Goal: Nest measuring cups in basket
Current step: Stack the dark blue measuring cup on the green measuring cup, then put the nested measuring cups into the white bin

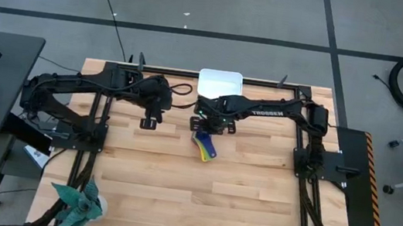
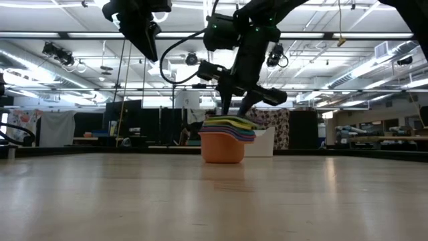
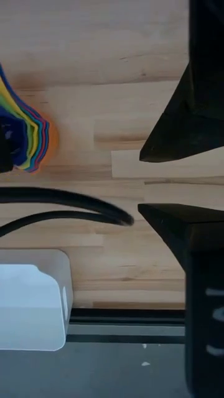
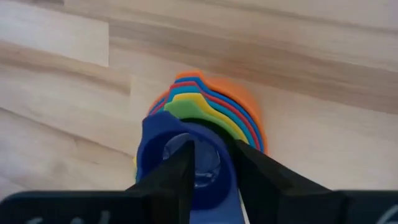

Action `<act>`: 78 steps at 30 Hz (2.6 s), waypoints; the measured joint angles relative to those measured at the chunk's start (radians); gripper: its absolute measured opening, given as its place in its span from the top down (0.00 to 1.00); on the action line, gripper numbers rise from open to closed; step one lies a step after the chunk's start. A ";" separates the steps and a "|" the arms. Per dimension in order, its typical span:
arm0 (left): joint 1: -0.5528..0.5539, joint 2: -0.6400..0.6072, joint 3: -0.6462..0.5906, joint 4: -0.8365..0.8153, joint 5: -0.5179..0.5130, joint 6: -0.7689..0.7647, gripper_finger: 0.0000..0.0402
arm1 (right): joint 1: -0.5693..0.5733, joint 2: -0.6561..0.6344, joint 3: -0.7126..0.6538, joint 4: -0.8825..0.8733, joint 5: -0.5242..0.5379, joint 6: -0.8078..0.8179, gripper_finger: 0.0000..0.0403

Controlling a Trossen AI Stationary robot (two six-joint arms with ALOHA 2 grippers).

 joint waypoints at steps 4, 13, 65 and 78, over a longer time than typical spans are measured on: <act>0.000 0.000 0.000 -0.001 0.000 0.000 0.69 | 0.000 0.002 0.045 -0.004 0.000 -0.051 0.75; 0.000 0.000 0.000 -0.002 0.000 0.000 0.69 | 0.001 0.000 0.130 -0.055 0.003 -0.087 0.83; -0.241 0.159 0.001 0.258 0.226 -1.096 0.84 | 0.024 -0.195 0.093 -0.785 -0.507 -1.441 0.99; -0.317 0.273 0.000 0.373 0.180 -1.160 0.99 | 0.115 -0.460 0.096 -0.754 -0.658 -1.440 1.00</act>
